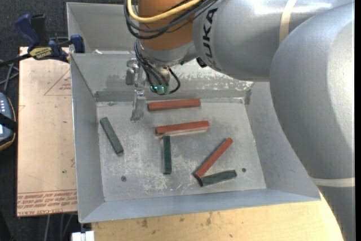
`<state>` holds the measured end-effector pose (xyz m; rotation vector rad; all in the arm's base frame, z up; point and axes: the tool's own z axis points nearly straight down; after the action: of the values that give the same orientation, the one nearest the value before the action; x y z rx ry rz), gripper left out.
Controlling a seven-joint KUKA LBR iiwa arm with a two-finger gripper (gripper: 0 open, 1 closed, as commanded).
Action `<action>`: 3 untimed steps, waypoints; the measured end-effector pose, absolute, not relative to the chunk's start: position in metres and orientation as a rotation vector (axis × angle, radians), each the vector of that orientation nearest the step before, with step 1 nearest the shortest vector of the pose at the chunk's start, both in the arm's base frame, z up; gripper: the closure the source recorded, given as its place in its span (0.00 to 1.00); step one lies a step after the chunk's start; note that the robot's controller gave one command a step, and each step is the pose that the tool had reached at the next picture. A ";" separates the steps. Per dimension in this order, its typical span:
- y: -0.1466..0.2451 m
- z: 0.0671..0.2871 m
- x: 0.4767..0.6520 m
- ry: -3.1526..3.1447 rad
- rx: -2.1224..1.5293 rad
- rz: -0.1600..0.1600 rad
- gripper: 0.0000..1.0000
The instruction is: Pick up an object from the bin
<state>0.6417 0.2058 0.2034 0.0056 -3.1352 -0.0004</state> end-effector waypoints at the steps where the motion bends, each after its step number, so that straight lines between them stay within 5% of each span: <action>1: 0.204 0.209 0.644 -3.143 -0.001 -0.003 1.00; 2: 0.204 0.209 0.644 -3.143 -0.001 -0.003 1.00; 3: 0.212 0.139 0.636 -3.140 -0.101 -0.002 0.00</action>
Offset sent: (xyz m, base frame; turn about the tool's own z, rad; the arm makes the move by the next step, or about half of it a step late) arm 0.0000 0.0000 0.0000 0.0000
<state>0.6356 0.2125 0.1389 -0.1007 -3.1403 -0.0021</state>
